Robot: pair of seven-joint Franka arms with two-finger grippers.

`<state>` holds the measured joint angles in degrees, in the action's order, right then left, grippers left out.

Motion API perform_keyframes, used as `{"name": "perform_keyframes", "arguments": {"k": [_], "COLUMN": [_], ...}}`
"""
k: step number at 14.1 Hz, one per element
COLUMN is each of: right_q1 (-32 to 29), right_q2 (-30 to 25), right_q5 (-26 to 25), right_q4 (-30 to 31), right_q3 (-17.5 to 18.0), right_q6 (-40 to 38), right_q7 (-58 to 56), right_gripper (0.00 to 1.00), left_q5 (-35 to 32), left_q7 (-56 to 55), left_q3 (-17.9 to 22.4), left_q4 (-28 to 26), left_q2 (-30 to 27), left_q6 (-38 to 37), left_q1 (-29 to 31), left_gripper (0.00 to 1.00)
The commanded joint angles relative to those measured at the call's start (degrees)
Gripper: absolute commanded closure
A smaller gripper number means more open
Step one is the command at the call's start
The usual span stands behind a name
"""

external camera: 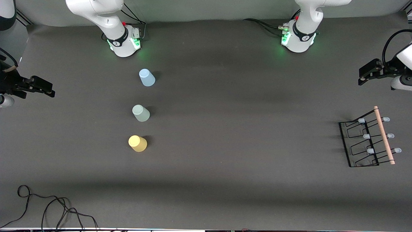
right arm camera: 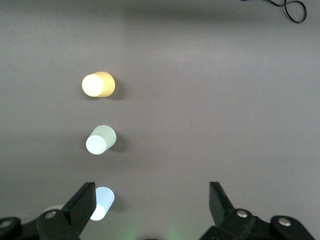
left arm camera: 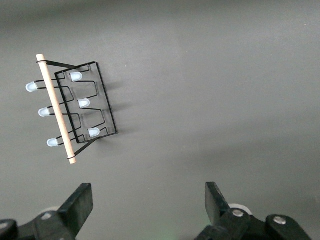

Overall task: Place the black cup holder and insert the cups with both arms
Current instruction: 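Reach the left gripper down to the wooden rod of the black rack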

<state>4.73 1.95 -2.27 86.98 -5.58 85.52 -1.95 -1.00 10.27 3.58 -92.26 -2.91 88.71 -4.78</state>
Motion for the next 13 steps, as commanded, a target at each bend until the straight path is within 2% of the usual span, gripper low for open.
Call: {"name": "perform_keyframes", "arguments": {"k": [1, 8, 13], "right_q1": [-0.07, -0.07, 0.02], "right_q2": [0.60, 0.60, -0.36], "right_q5": [-0.63, -0.63, -0.63], "right_q4": [-1.37, -0.67, 1.18], "right_q3": [-0.05, -0.05, -0.13], "right_q6": [-1.49, -1.94, -2.29], "right_q7": [-0.86, -0.86, -0.86], "right_gripper": [0.00, 0.00, 0.00], "left_q5": [0.39, 0.47, 0.12], "left_q7": [-0.87, -0.08, 0.19], "left_q3": [0.11, 0.37, 0.81], "left_q4": [-0.38, -0.55, -0.56], "left_q2": [0.01, 0.89, 6.76], "left_q6": [2.07, 1.73, 4.09], "left_q1": [0.03, 0.38, 9.68], "left_gripper": [0.00, 0.00, 0.00]}}
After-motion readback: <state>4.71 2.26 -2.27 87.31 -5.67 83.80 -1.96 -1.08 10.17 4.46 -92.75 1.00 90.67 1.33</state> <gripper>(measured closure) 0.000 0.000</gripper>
